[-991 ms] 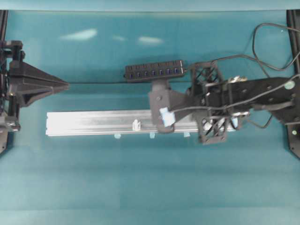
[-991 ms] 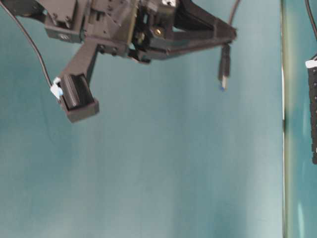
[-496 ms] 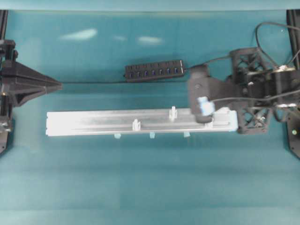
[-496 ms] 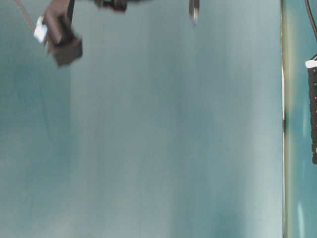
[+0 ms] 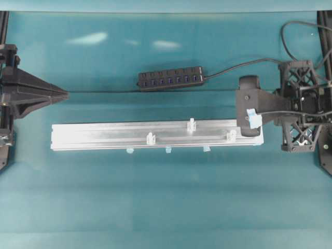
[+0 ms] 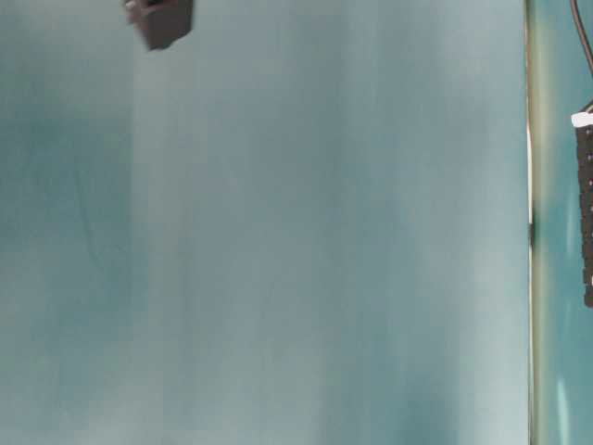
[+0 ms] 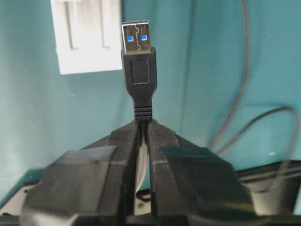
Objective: Pass the USB cable through three rings with both arms.
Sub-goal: 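Lift the plug and thread it through the rightmost white ring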
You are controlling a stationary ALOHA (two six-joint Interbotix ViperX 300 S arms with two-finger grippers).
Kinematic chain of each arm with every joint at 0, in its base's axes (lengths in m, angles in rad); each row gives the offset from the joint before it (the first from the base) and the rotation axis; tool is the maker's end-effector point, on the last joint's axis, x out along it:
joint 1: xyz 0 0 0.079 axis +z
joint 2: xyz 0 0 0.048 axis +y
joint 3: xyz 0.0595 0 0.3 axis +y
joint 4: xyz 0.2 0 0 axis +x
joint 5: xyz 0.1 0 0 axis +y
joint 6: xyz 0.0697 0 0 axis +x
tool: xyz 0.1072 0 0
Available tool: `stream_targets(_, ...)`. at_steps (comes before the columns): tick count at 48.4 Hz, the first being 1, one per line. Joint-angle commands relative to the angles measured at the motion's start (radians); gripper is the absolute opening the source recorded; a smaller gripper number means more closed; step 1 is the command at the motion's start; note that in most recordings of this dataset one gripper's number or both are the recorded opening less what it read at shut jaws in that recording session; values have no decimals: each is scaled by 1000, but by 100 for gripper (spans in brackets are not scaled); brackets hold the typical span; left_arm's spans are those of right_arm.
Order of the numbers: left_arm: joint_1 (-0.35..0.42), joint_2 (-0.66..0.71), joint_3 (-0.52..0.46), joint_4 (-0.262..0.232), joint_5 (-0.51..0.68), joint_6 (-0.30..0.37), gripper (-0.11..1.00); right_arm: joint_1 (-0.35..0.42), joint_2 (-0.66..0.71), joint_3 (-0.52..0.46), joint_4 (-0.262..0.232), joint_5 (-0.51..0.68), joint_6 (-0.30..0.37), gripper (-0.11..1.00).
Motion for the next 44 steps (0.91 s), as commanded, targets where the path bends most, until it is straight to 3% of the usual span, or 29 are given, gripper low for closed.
stream_targets(1,2,5,-26,2,-5,0,2,0,-15,29,9,-38,18,-8)
stream_targets(15,2,5,-25,2,-6,-2,2,0,-17,163,14,-204,37,-8)
stream_targets(27,0,6,-25,2,-11,-2,2,0,-17,262,34,-327,94,-8)
stream_targets(44,2,9,-25,2,-11,-2,2,0,9,310,58,-460,100,-8)
